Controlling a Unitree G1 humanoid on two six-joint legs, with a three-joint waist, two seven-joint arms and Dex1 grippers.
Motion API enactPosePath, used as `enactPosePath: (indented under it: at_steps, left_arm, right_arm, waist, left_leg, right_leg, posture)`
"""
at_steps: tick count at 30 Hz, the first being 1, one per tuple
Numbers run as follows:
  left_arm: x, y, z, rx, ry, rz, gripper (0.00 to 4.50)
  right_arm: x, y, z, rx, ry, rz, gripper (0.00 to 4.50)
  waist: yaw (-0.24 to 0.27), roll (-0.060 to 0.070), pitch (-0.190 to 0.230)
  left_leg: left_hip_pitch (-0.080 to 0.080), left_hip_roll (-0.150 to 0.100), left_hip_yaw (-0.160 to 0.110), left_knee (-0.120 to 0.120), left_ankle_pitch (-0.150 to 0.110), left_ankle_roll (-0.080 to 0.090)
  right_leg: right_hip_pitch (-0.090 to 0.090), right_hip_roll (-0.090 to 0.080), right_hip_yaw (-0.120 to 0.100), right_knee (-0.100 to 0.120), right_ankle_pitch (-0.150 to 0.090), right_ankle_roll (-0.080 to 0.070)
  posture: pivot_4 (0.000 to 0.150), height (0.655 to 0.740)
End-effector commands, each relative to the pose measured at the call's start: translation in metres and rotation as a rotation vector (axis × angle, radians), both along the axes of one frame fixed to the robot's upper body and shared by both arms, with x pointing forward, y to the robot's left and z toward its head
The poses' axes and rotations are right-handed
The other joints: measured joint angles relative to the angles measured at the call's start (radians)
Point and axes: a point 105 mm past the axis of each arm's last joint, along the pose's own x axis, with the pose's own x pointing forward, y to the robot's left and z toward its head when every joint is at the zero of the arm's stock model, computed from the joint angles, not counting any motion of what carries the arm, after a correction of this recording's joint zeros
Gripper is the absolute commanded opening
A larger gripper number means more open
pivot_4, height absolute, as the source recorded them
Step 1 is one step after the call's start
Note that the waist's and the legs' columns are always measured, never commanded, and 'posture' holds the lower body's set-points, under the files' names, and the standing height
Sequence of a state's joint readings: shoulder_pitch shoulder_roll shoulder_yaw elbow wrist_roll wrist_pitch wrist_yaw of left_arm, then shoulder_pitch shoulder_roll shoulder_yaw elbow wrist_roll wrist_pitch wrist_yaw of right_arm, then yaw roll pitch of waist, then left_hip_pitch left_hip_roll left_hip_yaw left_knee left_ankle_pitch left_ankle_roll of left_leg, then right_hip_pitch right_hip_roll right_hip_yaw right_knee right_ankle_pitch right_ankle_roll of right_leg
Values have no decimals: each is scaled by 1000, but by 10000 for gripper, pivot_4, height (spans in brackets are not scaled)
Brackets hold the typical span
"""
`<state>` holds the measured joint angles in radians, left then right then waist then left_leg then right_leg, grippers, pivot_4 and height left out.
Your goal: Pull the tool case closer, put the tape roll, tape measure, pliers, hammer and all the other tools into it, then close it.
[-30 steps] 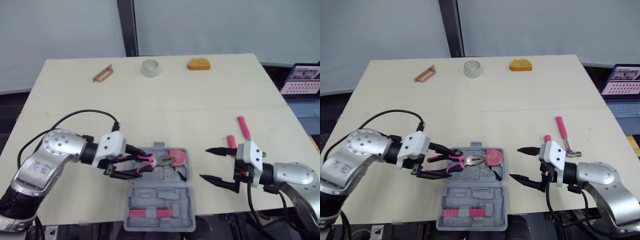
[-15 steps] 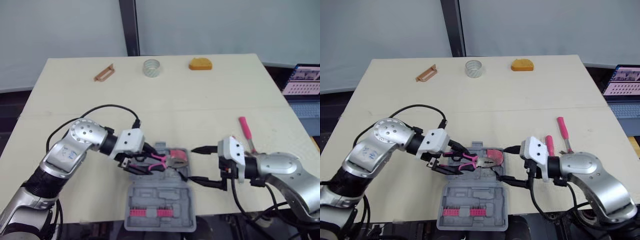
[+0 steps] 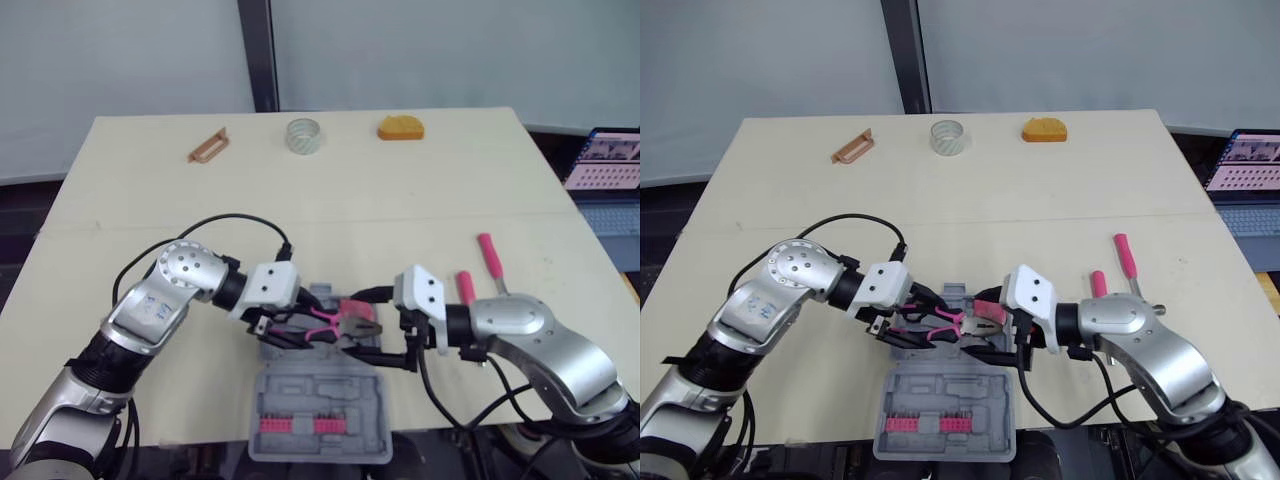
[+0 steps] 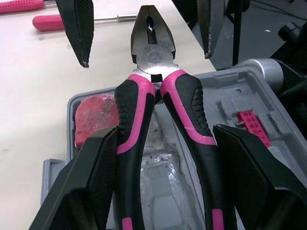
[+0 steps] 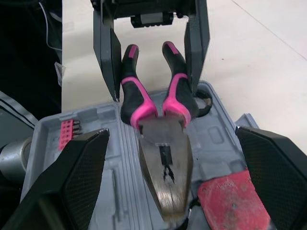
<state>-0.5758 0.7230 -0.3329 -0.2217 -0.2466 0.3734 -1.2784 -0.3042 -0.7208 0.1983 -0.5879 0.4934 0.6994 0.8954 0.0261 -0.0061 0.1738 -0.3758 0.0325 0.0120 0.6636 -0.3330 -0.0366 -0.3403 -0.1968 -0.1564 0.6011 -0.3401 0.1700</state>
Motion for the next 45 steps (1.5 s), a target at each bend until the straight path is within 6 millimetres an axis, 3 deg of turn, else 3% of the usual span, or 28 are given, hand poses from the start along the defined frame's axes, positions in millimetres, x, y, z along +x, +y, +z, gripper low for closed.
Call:
enactPosePath:
  at_steps: [1,22,25,31,45]
  left_arm:
    - [0,-2,10,-13,-47,-22,27001]
    - [5,2,14,-5,-58,-11,27001]
    - [4,0,15,-9,-55,-14,27001]
    - [2,-3,14,-9,-49,-27,27001]
    - [1,-1,12,17,-23,-1,27001]
  right_arm:
    - [-5,6,5,5,-14,26,45000]
    - [-4,-1,-7,-27,14,17,45000]
    - [-4,0,-6,-25,11,20,37464]
    - [-1,13,1,-16,1,31,10054]
    - [1,17,14,-25,3,37,9839]
  waist:
    - [0,0,0]
    - [-2,0,0]
    - [-1,0,0]
    - [-3,0,0]
    - [-3,0,0]
  left_leg:
    - [0,0,0,0,0,0]
    - [0,0,0,0,0,0]
    - [0,0,0,0,0,0]
    - [0,0,0,0,0,0]
    - [0,0,0,0,0,0]
  right_leg:
    - [0,0,0,0,0,0]
    - [0,0,0,0,0,0]
    - [0,0,0,0,0,0]
    - [-1,0,0,1,0,0]
    - [-1,0,0,2,0,0]
  posture:
    - [1500,7400]
    - [1500,7400]
    - [1500,7400]
    - [1500,7400]
    - [1500,7400]
